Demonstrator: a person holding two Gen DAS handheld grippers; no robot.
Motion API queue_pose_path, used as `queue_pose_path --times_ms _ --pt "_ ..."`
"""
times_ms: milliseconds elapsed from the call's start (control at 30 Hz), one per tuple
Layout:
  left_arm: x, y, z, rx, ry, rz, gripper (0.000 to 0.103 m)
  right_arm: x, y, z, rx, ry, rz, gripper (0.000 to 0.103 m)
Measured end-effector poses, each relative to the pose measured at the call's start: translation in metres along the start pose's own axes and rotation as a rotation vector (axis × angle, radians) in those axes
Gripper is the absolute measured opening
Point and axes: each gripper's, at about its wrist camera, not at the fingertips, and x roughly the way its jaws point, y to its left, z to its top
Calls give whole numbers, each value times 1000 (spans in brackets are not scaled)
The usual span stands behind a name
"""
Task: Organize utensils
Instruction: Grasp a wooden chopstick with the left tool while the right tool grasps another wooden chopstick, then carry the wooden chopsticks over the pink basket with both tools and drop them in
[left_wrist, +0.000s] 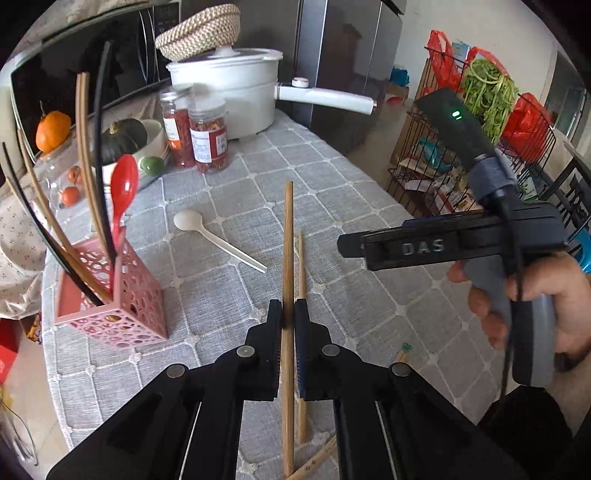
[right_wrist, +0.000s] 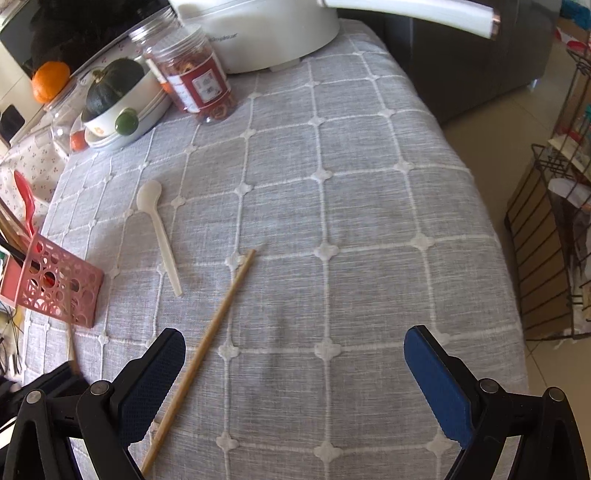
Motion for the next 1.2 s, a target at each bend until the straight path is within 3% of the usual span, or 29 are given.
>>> queue_pose_path --times_ms 133,267,700,800,867,967,1100,1200 --pt "-29 15 -8 -22 -44 5 6 17 16 1 -14 43 10 98" --pt "-46 35 -16 -61 -73 16 6 35 34 3 -42 83 4 91" --pt "-83 85 -31 -161 -121 25 6 78 65 8 -67 171 -120 60" --pt "-88 92 -31 -178 -134 29 6 80 69 9 -72 166 -166 43" --pt "-90 95 -32 -188 -142 33 6 80 69 9 -68 162 -174 26" --pt "-94 98 -31 -198 -159 43 6 79 69 10 -57 157 -156 13" --pt "-99 100 -30 -201 -185 60 6 78 57 14 -16 115 -70 8" --pt "-102 101 -29 -206 -204 68 6 75 38 18 62 99 41 5"
